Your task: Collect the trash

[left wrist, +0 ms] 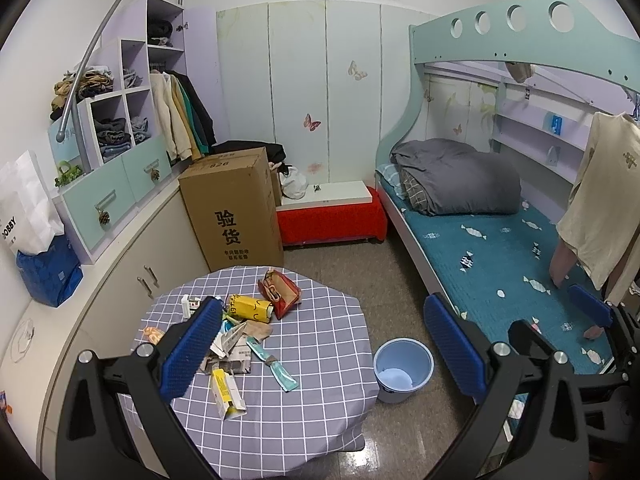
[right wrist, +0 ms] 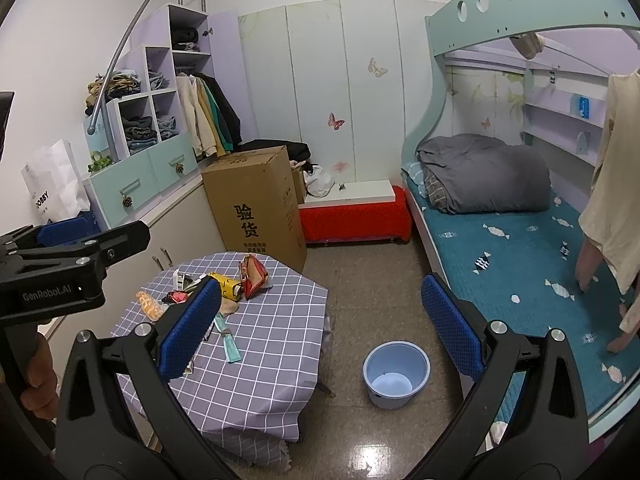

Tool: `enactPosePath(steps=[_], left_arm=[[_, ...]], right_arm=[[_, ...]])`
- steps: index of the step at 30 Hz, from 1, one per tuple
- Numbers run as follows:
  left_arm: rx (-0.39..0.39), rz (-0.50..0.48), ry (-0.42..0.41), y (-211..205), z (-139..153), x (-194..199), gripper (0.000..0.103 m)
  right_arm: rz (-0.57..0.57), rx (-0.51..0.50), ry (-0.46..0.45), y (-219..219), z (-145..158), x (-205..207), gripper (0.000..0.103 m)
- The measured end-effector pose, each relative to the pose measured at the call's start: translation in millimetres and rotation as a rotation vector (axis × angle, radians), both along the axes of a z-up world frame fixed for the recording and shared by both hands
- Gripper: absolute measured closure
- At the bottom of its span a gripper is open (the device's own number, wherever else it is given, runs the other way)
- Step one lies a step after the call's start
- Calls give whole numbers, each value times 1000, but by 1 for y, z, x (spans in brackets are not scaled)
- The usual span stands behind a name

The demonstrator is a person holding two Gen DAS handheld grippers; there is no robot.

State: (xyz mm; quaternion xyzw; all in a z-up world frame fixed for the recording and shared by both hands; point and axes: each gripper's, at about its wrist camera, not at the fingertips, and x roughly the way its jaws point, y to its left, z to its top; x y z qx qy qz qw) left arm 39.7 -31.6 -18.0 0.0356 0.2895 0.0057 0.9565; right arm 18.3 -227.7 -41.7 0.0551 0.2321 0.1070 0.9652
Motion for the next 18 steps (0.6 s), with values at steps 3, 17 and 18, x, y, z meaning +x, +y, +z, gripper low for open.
enactPosePath(steps=[3,17,18], left_arm=[[-4,5,11,-6,-1,1,4],[-19,57,90,-5,-20,-2,4],[-24,64,101,0,-22,0,4]], right_arm=[[6,11,18,-8,-1,2,5],[75,20,87,-11,-13,13,5],[84,19,93,-9,-14,16,5]])
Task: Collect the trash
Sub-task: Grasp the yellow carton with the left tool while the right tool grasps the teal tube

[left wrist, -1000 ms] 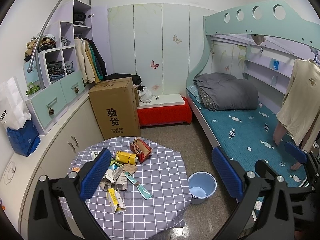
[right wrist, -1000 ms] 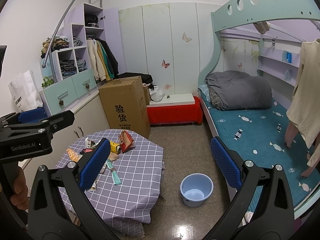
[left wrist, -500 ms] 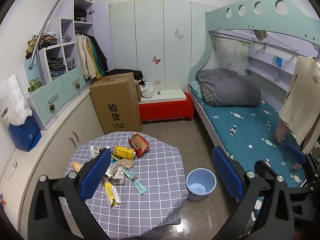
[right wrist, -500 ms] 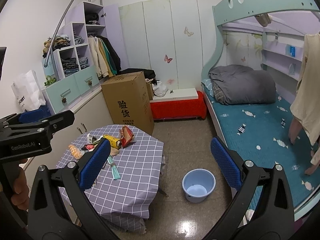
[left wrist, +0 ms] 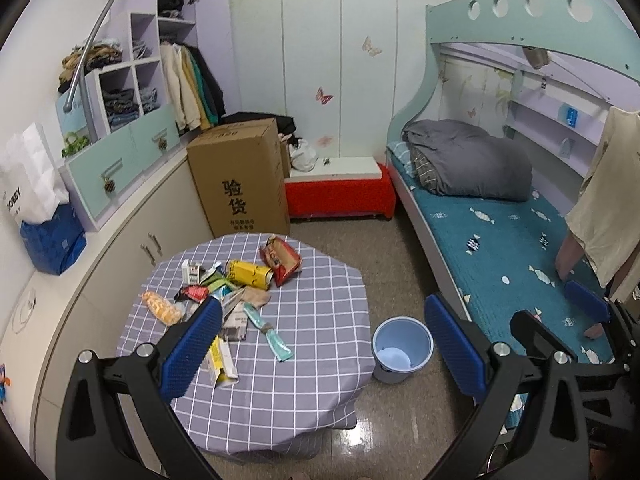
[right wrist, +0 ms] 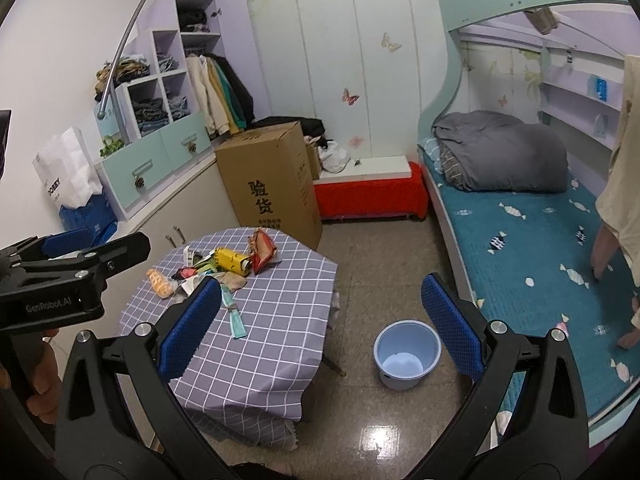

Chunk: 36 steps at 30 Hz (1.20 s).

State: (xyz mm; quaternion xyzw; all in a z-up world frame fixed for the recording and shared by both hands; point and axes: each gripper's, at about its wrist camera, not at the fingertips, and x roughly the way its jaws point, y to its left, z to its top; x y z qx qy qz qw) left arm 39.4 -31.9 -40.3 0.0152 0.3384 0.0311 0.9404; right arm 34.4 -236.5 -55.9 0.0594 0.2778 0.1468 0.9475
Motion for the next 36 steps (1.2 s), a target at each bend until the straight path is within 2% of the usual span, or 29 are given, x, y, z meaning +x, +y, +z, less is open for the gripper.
enactPosePath(steps=[8,15,18,21,26,31,33,35,36], left_arm=[[-63,76,96,57,-29,22,4],[-266,190,255,162,-92,61,4],[-287,233,320,200,-127,73,4],[-295,262,394,229,-163,87,4],[-324,250,519,252,-217,114,4],[-284,190,611,250,-262,141,5],[-229,176,639,248,-276,152,5],[-190,159,663,248,-287,160,14],[-191,141,689,250,-295,164,27]], right_arm=[[75,-15,81,45,-22,37,5],[139,-76,179,111,-60,81,5],[166,-100,250,141,-86,105,5],[179,-111,322,167,-112,125,5],[200,-138,405,205,-149,152,5],[210,-161,467,233,-180,170,6],[213,-166,490,241,-190,175,8],[213,-164,512,248,-200,179,10],[215,-163,523,251,-205,181,10]])
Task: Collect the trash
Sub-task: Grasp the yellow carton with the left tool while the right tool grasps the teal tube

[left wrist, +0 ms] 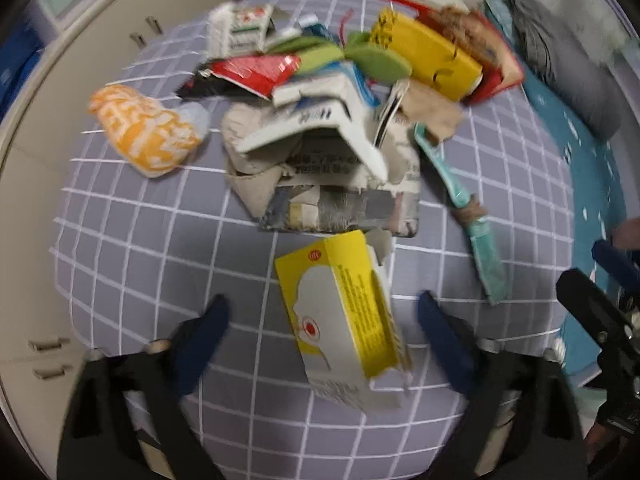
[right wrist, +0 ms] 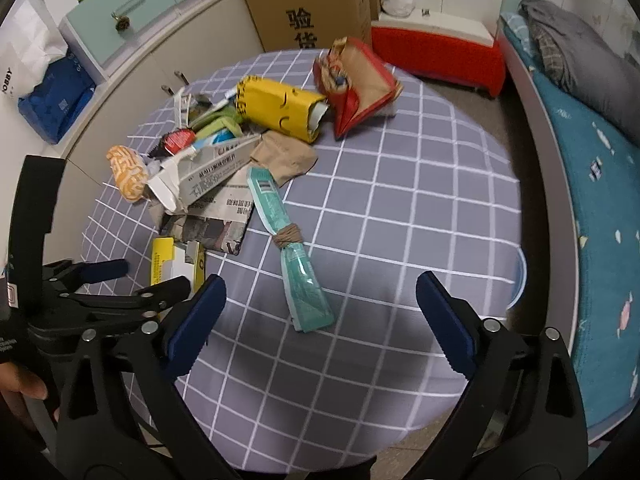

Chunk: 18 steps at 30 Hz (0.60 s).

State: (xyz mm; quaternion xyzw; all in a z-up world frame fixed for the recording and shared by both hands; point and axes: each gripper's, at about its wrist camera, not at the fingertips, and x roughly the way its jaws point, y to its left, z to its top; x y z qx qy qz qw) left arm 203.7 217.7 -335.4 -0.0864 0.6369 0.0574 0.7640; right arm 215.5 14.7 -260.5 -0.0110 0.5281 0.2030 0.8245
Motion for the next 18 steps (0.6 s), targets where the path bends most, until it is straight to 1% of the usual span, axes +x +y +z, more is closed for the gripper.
enactPosePath(steps=[1,2,3,5,6,7,9,10,11,14,16,17,18], left_arm=[[-34,-12,9,2,-5,3,31],[-53,-16,7,4,-7,4,35],[-86,-32,0,4,-8,5,44],[-76,-62,-22,1,-4,5,51],[-74,-71,-30,1,-3,5,55],[-84,-75,-40,2,-1,4,58],[-101,-71,-61,6,5,0,61],[-94,-74,-70,7,8,-2,62],[-89,-79,-83,8,11,-3,62],[-95,-101,-133,9,28,-6,63],[-94,-119,-164,8,41,-6,63],[-95,-128,-176,6,45,-5,63],[-97,-136,-184,5,50,-6,63]], right_arm=[[1,-3,9,4,-5,2,11],[2,-6,16,7,-9,4,12],[3,-8,25,11,-15,7,13],[5,-10,33,18,-21,10,16],[9,-16,36,22,-26,14,19],[12,-24,39,25,-30,16,21],[23,-31,46,32,-38,22,28],[29,-43,43,36,-41,25,30],[37,-52,41,39,-43,27,34],[78,-95,23,51,-51,31,42],[113,-147,-14,59,-52,29,57],[126,-158,-22,60,-52,28,76],[135,-160,-18,59,-51,27,78]])
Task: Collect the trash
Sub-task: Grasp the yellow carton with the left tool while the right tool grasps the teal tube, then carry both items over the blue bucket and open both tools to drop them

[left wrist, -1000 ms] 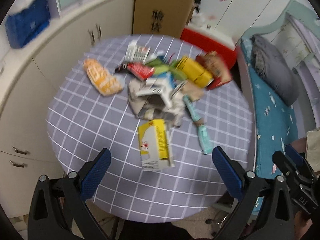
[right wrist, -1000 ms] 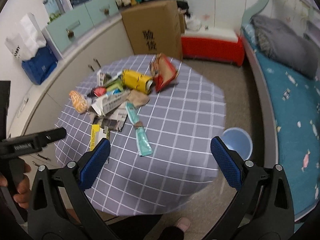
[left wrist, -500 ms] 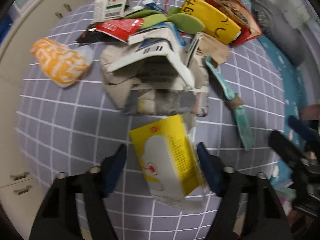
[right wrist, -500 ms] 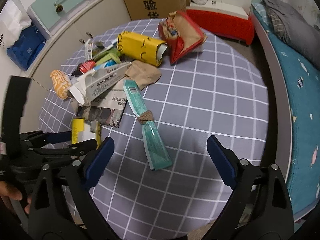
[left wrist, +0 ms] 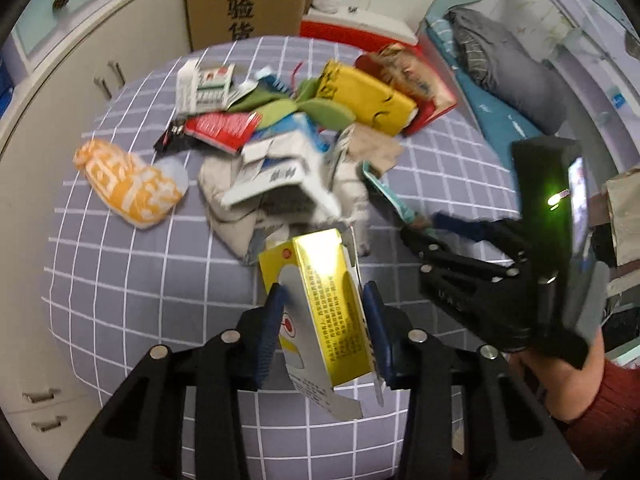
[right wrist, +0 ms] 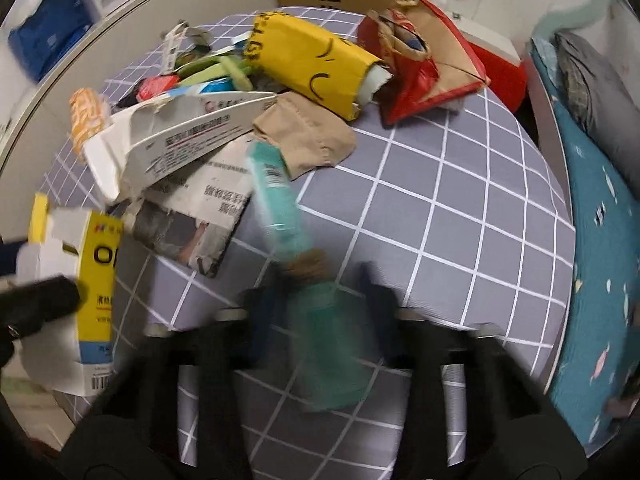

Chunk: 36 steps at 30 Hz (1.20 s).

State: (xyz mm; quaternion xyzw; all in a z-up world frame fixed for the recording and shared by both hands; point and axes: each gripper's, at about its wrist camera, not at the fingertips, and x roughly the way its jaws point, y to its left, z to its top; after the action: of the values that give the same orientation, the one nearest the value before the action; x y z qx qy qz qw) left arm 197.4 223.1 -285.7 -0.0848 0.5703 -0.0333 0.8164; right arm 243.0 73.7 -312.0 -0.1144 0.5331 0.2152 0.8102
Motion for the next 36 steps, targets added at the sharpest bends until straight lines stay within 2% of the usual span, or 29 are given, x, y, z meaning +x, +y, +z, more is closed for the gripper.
enactPosePath(steps=[5,9,12,17,22,28,30,31,32,33,36], left_arm=[[-9,-52,-23,-29,16,5,63],[-15,-117,-54,-52,34,12,63],[-33,-171,-77,-75,49,16,63],[-48,-239,-111,-120,68,32,63],[-66,-294,-154,-183,88,70,63],[-76,-365,-205,-267,105,114,63],[-79,-384,-204,-292,104,130,63],[-79,-390,-198,-303,102,137,63],[-77,-393,-193,-314,100,145,63],[-77,-397,-188,-326,98,153,63],[-72,-410,-177,-353,93,169,63]], right_arm=[[-36,74,79,-23,6,-2,80],[-99,193,125,-52,23,-7,80],[-138,275,124,-81,43,-9,80],[-233,336,63,-141,74,-8,80],[-356,329,-27,-224,101,5,80],[-466,306,-75,-314,108,41,80],[-489,307,-98,-338,105,59,77],[-497,302,-104,-350,102,63,72],[-507,293,-105,-354,98,75,53],[-518,297,-108,-362,94,82,46],[-534,301,-98,-386,88,90,45]])
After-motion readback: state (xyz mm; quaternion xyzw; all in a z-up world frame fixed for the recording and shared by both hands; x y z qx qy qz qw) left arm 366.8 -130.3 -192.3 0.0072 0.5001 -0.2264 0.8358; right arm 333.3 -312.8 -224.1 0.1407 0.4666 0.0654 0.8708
